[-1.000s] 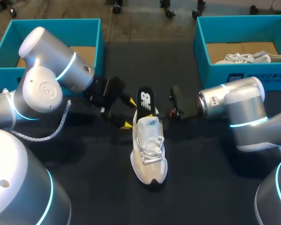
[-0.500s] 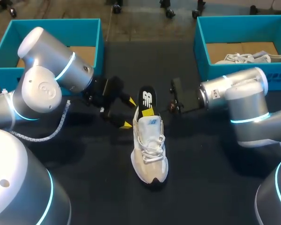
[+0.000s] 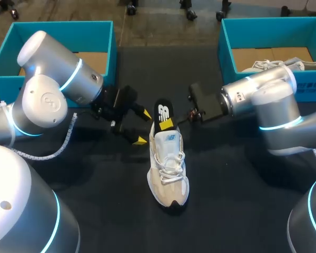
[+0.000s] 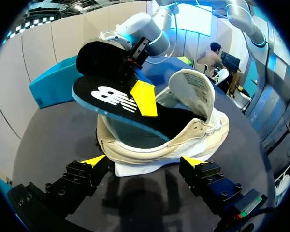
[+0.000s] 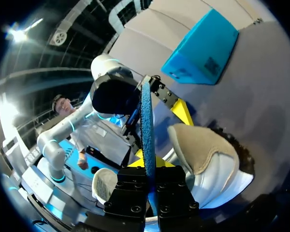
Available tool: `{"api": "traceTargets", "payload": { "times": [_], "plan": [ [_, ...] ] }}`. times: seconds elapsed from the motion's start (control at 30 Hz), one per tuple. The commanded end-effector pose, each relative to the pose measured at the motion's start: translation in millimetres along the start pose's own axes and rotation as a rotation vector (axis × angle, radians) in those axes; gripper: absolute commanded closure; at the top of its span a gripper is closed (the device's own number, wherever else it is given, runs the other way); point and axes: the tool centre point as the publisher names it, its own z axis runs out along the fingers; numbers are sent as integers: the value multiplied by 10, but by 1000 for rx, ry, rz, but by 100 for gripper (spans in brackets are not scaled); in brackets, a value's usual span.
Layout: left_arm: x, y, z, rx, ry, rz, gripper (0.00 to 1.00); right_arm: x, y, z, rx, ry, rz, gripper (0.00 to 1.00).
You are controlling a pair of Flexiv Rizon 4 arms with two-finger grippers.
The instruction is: Take the shoe out of the shoebox, open the shoe tongue, remove and reinsert the insole, then place the shoe into the shoebox
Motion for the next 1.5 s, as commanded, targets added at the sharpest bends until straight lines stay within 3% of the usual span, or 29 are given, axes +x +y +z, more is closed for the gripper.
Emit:
{"api": "traceTargets", "payload": {
  "times": [0.03,0.3,0.57,0.63,0.67,0.7,0.9,1.03,1.1,1.17,1.5],
  "plan": [
    [9,21,4,2,0,-3,0,-16,-85,88,5,10,23,100],
    [9,21,32,5,5,-5,0,74,-270,155,2,5,106,100],
    [16,6,46,5,11,1,0,85,-313,128,-19,-15,101,100],
    [15,3,46,5,11,2,0,110,-245,85,-17,-31,84,83],
    [14,3,46,5,11,2,0,111,-240,82,-18,-33,80,80],
    [13,1,46,4,11,2,0,111,-204,51,-12,-45,68,66],
    [6,-2,34,5,8,1,0,93,-28,-7,7,-72,27,60],
    [0,10,27,4,6,-3,0,15,25,-37,11,-73,14,64],
    [-2,16,22,2,6,-4,0,-18,47,-44,22,-70,17,77],
    [-13,24,10,3,4,-7,0,-53,45,-39,43,-66,44,98],
    [-29,59,6,-2,4,-13,0,-69,-174,81,56,-60,123,100]
  ]
}}
